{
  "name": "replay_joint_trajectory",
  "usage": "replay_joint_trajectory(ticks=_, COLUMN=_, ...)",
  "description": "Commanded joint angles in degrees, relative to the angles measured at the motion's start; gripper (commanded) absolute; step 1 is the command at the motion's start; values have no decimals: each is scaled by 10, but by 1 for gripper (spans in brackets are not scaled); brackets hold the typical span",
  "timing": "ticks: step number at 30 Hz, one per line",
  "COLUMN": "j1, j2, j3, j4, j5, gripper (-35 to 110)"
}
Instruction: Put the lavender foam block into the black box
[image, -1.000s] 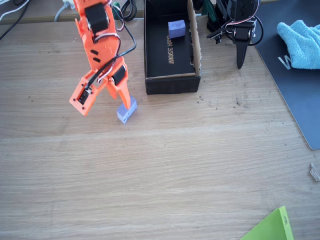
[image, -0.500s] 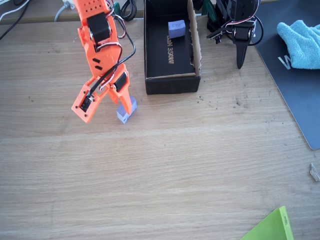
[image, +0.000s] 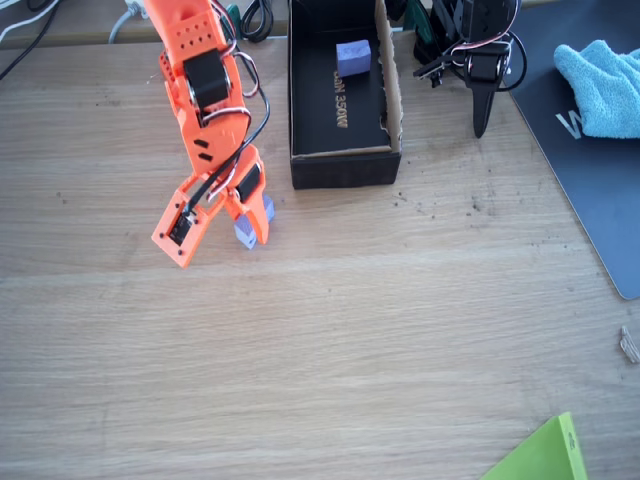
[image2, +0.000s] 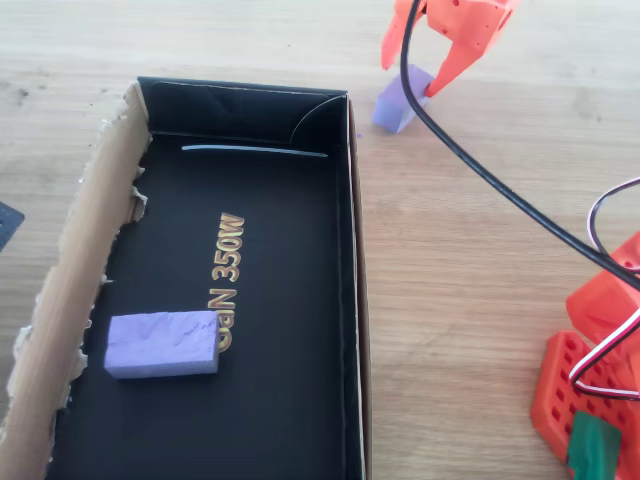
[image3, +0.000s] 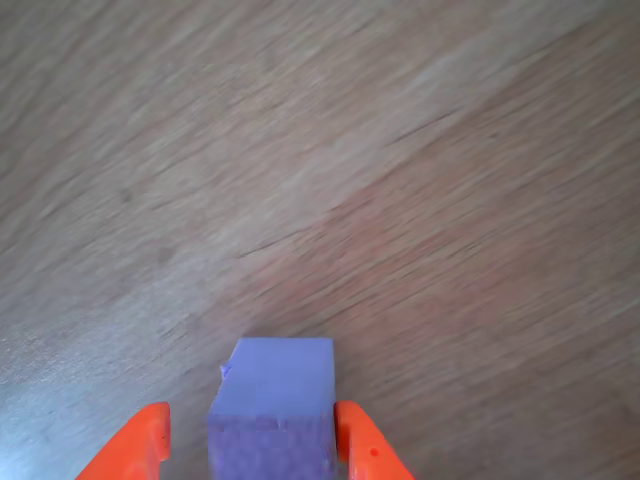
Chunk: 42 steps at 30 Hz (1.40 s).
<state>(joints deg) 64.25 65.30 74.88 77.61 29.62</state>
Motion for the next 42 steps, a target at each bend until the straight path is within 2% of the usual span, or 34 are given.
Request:
replay_joint_trajectory(ticks=1, j1=-2, j2=3, j3=-26, j4=-6, j5=11, gripper=21)
replay_joint_trajectory(ticks=7, j1=-2, j2=-11, j3=-34, j4=-15, j5=14, gripper=18)
replay_joint_trajectory(ticks=9, j1=-4, j2=-12, j3=-36, j4=-16, j5=13, gripper=0)
replay_joint_trajectory(ticks=20, j1=-5, j2=11, j3=-43, j4=19, j5=20, gripper=0)
replay_joint_trajectory(ticks=24, j1=-6, j2=46, j3=-43, j4=40, j5=-5, gripper=0)
replay_joint_trajectory(ticks=36, j1=-10, j2=250, j3=-49, j4=210, j5=14, gripper=0)
replay_joint_trajectory(ticks=42, j1=-29, j2=325, j3=-47, j4=245, j5=38, gripper=0)
